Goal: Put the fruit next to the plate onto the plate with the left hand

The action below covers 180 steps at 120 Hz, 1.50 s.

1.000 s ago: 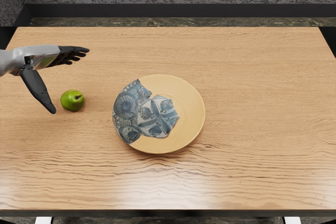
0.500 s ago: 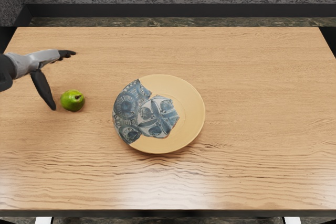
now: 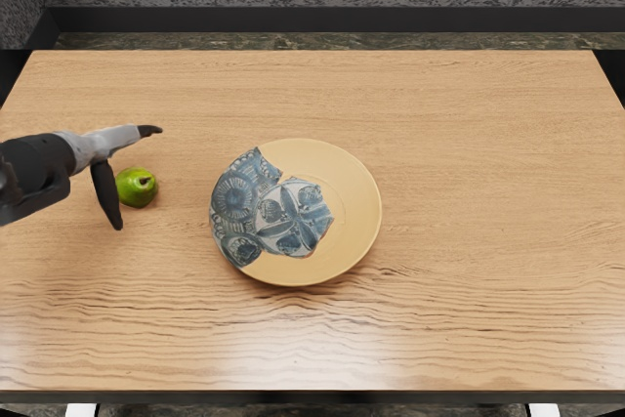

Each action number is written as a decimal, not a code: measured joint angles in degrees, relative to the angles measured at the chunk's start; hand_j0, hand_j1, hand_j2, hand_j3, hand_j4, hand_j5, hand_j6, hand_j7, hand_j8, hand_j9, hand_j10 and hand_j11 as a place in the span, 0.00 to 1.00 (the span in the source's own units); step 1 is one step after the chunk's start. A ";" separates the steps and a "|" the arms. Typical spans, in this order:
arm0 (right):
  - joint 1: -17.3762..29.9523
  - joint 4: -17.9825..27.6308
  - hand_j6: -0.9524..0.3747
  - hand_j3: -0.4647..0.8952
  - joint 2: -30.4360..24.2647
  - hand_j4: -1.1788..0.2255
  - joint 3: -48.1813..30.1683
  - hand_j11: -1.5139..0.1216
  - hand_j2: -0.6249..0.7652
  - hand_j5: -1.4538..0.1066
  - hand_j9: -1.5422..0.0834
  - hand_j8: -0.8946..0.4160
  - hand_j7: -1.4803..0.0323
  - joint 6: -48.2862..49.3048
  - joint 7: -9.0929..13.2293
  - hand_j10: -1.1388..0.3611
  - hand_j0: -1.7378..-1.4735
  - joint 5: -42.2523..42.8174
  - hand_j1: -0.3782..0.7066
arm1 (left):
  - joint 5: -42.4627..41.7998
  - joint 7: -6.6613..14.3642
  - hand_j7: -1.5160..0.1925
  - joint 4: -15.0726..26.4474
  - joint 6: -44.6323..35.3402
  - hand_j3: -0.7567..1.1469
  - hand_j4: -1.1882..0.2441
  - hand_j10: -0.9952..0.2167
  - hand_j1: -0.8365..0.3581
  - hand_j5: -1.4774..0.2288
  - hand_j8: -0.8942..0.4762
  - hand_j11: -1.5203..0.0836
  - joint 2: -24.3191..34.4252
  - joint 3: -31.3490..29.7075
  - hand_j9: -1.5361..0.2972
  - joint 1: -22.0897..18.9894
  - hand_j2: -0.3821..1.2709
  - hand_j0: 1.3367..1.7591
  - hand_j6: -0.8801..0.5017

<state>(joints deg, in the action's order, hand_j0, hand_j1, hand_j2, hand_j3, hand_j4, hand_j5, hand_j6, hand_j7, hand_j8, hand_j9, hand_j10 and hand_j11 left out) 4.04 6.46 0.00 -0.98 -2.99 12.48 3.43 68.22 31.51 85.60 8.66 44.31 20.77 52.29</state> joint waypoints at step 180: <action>-0.01 -0.03 0.72 0.34 0.00 0.84 0.10 0.93 0.45 0.93 0.95 0.68 0.98 0.00 0.00 0.76 0.30 0.00 0.03 | 6.76 1.80 0.61 0.60 -7.58 0.40 0.57 0.51 0.63 0.59 0.38 0.65 -1.06 -5.98 0.58 -0.62 0.28 0.76 0.37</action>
<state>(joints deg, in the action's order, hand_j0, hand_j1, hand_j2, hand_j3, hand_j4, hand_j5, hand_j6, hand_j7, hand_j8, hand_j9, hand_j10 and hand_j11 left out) 4.03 6.43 0.00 -0.88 -2.99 12.48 3.43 74.98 33.31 86.20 1.08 43.24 14.79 51.68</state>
